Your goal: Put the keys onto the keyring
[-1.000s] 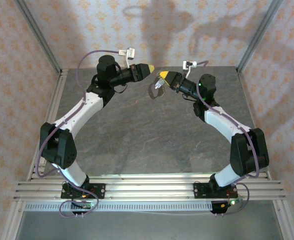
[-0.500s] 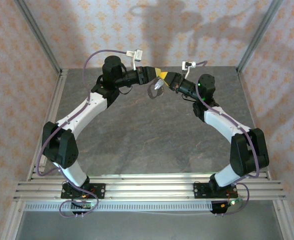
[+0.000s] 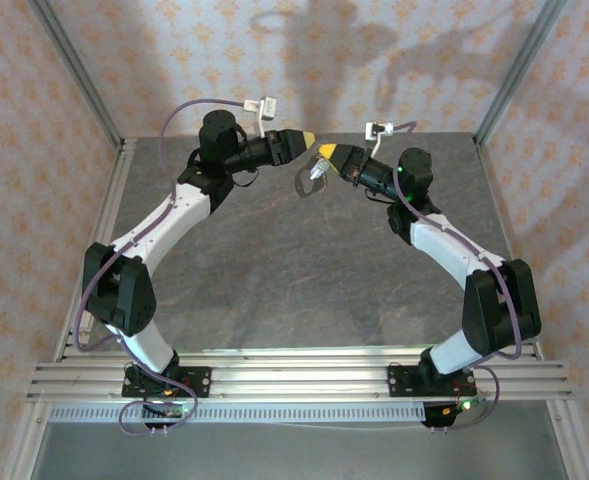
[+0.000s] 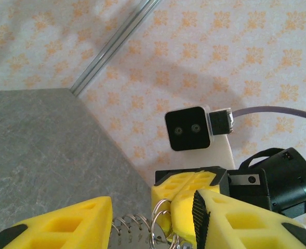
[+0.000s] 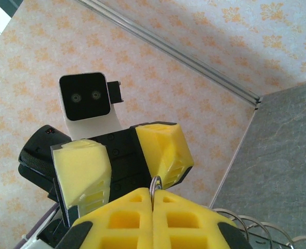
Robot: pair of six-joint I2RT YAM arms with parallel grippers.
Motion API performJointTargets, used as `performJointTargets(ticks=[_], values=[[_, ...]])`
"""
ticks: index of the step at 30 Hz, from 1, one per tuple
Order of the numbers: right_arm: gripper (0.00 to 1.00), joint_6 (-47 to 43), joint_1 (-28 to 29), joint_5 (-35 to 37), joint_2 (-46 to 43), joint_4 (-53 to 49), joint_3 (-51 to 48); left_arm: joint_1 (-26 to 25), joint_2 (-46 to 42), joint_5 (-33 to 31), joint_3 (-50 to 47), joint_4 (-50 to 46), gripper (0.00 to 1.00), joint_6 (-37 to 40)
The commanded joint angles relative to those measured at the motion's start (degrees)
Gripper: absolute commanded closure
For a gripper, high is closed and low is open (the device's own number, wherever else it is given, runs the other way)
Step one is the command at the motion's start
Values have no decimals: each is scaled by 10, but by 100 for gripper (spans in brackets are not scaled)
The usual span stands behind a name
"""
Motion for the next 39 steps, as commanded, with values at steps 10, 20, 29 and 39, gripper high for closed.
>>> performJointTargets(ticks=[10, 20, 29, 39], values=[[100, -10, 3, -9, -24, 22, 1, -18, 16, 48, 27, -12, 61, 22], [100, -16, 3, -8, -23, 18, -3, -23, 13, 59, 21, 2, 81, 17], [100, -19, 3, -7, -23, 13, -3, -24, 9, 63, 17, 10, 95, 14], [74, -20, -4, 10, -37, -11, 9, -32, 3, 11, 5, 5, 100, 4]])
